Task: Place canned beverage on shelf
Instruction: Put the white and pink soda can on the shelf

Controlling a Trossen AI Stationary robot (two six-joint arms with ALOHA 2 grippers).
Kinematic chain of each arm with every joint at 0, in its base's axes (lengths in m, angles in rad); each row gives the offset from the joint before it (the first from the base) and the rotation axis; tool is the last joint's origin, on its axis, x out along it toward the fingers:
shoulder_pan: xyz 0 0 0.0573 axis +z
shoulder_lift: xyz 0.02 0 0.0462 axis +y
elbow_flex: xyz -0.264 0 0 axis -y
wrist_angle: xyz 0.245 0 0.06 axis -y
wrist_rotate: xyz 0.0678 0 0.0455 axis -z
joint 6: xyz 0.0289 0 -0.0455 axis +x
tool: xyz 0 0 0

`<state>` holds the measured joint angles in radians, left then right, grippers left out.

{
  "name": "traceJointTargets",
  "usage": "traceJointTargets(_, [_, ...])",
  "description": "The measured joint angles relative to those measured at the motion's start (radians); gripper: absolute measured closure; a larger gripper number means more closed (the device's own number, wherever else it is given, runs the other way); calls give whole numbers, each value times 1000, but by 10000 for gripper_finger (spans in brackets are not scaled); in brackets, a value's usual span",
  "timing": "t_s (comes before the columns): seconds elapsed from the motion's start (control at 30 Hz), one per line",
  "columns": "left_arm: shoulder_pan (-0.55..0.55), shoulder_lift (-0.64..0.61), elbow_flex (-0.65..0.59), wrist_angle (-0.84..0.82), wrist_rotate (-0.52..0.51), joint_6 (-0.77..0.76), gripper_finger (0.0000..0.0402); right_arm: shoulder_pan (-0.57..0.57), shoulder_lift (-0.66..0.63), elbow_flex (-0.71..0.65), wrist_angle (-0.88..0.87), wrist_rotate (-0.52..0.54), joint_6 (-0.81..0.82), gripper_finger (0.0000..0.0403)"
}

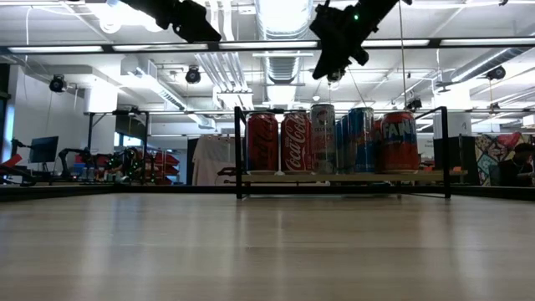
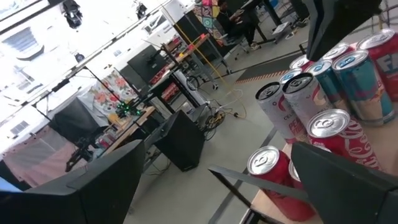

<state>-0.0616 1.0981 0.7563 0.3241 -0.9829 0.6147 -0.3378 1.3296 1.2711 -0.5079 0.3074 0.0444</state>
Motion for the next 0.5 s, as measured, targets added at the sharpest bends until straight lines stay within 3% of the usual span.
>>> traceJointTargets(0.13, [0,0,0,-10,73,-34,12,1,0,35,-17,-60,47,394])
traceJointTargets(0.5, [0,0,0,-49,480,-185,12,111,0,102,-79,-216,179,394])
